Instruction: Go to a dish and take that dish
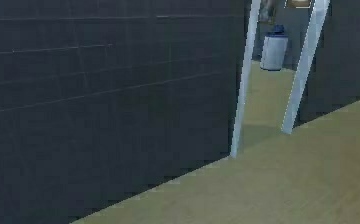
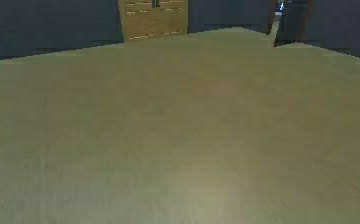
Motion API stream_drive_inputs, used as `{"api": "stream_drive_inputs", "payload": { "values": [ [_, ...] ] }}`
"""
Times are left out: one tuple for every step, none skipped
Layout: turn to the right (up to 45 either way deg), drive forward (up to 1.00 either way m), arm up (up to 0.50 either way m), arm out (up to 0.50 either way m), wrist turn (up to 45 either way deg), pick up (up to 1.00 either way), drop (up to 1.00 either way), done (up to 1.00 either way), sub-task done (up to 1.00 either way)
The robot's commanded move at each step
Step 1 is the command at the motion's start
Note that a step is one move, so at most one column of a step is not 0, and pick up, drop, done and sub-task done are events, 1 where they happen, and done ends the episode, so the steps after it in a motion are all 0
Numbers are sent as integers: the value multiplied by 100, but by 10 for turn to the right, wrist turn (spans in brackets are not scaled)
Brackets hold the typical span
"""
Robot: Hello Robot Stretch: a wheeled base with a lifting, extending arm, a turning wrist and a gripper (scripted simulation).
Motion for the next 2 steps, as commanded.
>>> {"api": "stream_drive_inputs", "payload": {
  "values": [
    [-450, 0, 0, 0, 0, 0, 0, 0, 0],
    [-450, 0, 0, 0, 0, 0, 0, 0, 0]
  ]
}}
